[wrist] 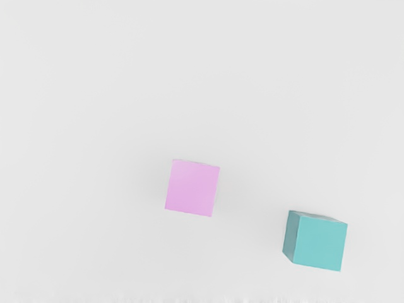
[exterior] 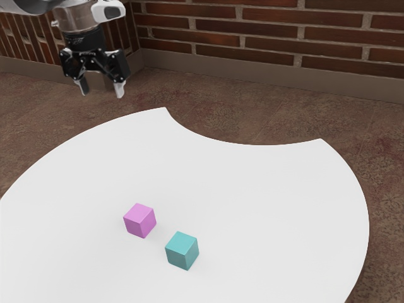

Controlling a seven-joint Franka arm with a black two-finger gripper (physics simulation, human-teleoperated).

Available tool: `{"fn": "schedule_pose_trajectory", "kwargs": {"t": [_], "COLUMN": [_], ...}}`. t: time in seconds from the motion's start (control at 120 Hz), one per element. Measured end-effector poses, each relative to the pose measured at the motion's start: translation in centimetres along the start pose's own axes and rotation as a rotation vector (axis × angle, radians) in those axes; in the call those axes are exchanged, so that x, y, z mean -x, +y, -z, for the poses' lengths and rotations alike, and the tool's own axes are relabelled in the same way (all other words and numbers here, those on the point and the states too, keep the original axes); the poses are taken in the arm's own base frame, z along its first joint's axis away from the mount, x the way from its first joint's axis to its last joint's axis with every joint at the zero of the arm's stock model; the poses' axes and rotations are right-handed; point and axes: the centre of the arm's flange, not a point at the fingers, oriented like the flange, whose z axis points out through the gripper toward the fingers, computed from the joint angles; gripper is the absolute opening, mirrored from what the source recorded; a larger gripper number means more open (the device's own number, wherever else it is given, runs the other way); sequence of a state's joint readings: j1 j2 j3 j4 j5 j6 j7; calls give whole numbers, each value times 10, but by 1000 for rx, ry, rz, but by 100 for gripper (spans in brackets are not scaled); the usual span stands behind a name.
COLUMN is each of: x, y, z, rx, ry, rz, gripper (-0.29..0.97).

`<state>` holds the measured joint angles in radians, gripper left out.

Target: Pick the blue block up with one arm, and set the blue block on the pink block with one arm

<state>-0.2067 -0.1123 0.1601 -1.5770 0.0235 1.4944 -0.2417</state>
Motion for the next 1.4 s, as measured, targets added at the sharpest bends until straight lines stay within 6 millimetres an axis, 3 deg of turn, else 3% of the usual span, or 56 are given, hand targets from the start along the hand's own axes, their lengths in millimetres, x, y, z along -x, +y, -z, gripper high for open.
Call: {"fn": "schedule_pose_trajectory", "kwargs": {"t": [0.142, 0.233, 0.333, 0.408, 0.458, 0.5, 0.6, 0.667, 0.817, 0.967, 1.233, 1.4], "x": [2, -14, -5, 5, 5, 4, 9, 11, 24, 53, 32, 21], "y": [1, 36, 84, 119, 138, 141, 119, 122, 150, 153, 133, 139], "z": [-9, -62, -100, -168, -198, -217, -267, -279, -294, -317, -356, -364], "rx": [-12, -43, -75, -109, -99, -84, -41, -5, 52, 67, 57, 75], "ry": [-35, -125, -176, -229, -236, -241, -253, -220, -174, -201, -163, -134], "rz": [139, 170, 160, 148, 147, 164, 224, 234, 165, 68, -130, -229], "gripper": [68, 68, 68, 68, 68, 68, 68, 68, 68, 68, 68, 68]}}
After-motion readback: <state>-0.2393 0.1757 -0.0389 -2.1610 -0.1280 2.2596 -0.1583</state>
